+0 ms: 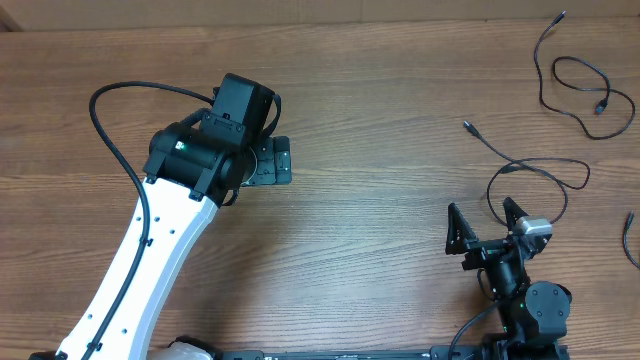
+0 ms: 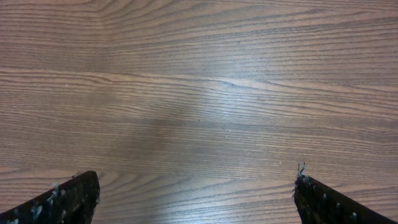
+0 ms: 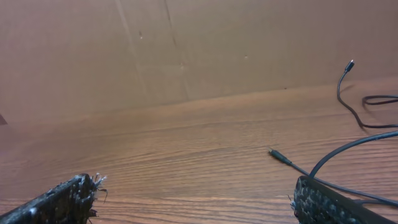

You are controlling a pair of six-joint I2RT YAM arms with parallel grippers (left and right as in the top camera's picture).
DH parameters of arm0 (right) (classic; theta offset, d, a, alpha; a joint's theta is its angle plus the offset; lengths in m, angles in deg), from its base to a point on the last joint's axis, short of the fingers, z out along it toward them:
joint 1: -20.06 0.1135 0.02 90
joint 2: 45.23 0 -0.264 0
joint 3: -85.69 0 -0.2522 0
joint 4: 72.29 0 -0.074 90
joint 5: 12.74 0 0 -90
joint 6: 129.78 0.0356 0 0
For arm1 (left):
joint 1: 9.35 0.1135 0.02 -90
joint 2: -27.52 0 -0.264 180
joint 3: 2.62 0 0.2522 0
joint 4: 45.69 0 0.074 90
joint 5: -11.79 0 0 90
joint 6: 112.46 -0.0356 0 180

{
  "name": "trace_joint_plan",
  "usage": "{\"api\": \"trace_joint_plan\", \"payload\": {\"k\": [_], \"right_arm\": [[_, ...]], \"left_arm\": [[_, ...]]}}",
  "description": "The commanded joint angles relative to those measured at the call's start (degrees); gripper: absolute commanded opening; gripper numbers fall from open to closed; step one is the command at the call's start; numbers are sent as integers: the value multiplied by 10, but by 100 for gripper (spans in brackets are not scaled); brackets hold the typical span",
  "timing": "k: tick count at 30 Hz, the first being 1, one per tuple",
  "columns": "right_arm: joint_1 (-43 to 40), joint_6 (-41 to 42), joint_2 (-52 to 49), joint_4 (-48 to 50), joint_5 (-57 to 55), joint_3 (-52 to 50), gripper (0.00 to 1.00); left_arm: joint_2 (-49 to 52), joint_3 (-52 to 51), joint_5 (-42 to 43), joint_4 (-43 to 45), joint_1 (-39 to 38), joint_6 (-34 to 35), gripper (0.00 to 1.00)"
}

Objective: Untangle cables

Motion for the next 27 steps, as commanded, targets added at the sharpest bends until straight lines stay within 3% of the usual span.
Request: {"api": "trace_joint_plan", "payload": {"k": [1, 12, 21, 27], "right_arm": [[1, -5, 6, 5, -11, -3, 100], [1, -5, 6, 10, -35, -9, 100], [1, -19, 5, 88, -9, -28, 100], [1, -19, 4, 40, -26, -28, 100]], "left_arm": [[-1, -4, -8, -2, 3, 2, 100], [-1, -4, -8, -2, 3, 2, 100], [-1, -4, -8, -2, 3, 2, 100], [-1, -4, -8, -2, 3, 2, 99]]}}
